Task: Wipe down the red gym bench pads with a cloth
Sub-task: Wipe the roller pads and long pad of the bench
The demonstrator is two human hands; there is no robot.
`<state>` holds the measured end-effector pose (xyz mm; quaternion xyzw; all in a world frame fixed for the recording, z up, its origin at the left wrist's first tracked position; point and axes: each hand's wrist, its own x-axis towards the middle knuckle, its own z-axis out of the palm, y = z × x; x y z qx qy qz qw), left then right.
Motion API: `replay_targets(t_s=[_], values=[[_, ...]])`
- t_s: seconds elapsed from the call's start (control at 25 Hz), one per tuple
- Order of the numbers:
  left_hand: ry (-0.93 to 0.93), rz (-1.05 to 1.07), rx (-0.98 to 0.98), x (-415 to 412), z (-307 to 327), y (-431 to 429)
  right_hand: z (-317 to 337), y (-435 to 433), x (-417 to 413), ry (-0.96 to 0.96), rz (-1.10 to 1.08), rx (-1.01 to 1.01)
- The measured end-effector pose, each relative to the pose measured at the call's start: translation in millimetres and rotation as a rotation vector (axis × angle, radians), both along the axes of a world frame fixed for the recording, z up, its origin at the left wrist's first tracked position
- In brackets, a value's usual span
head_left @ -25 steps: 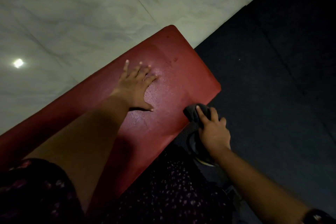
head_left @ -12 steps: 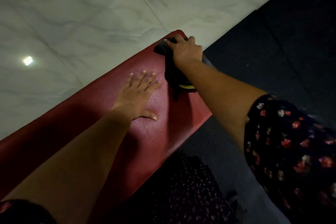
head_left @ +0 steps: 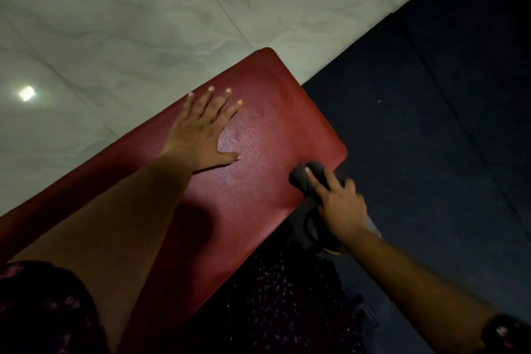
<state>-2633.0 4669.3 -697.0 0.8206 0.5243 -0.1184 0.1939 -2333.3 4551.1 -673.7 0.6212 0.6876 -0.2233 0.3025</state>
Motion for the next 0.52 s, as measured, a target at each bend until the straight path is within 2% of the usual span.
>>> replay_targets(t_s=[0.12,0.2,0.28,0.4,0.52], values=[[0.019,0.001,-0.091,11,-3,11,7,-30,28,-0.056,-0.194,-0.051],[-0.009,0.018,-0.128,13,-6,11,7,-16,36,-0.042,-0.322,0.046],[-0.019,0.045,-0.145,14,-8,9,0,18,27,-0.008,-0.275,0.146],[-0.069,0.089,-0.161,13,-9,7,-18,85,-7,0.078,-0.066,0.212],[-0.134,0.129,-0.220,12,-8,12,-30,141,-34,0.096,-0.009,0.246]])
